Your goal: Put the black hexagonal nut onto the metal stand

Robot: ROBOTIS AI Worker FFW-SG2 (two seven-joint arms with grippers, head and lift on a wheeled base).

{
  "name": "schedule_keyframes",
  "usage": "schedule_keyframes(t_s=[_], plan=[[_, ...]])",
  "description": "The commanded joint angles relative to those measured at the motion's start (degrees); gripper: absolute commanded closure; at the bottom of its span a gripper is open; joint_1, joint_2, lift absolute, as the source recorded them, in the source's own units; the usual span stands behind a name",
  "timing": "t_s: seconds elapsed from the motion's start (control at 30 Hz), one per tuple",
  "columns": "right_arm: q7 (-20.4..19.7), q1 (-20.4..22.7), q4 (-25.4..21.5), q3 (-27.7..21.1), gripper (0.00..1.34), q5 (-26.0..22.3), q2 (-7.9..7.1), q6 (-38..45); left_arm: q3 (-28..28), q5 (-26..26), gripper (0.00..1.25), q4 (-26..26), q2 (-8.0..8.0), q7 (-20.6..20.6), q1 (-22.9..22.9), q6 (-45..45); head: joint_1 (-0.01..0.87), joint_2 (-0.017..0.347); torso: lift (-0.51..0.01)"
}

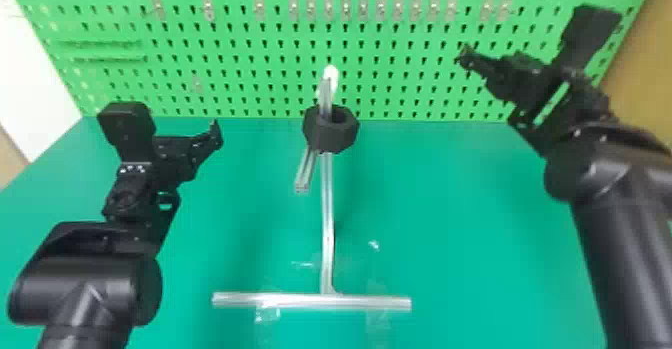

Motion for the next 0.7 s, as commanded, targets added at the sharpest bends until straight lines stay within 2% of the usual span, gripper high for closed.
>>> schedule_keyframes(t_s=[0.0,0.1,0.37,0.67], plan=[[-1.30,3.52,-0.30,0.63,0.08,0.52,0.61,-3.80,-0.41,-0.12,0.12,0.43,-0.09,-0.01,-0.50,0.00,0.693,0.081,-0.001],[-2.35,5.46,-0.30,0.63,0.09,1.40,1.14,-7.23,-0.50,-0.12,0.12,0.61,-0.17,-0.01,-0.58,-0.35,0.693,0.081,-0.001],[-5.52,10.03,-0.12,1.15,0.09,2.37,1.23,-14.35,-0.15,1.02,0.11,2.28,-0.96,-0.01,-0.41,-1.84,0.693,0.081,-0.001],[-5.78,13.45,1.46,1.77,0.09,1.22,1.23,-17.78,-0.94,1.46,0.11,3.07,-1.05,-0.01,-0.06,-2.99,0.693,0.081,-0.001]])
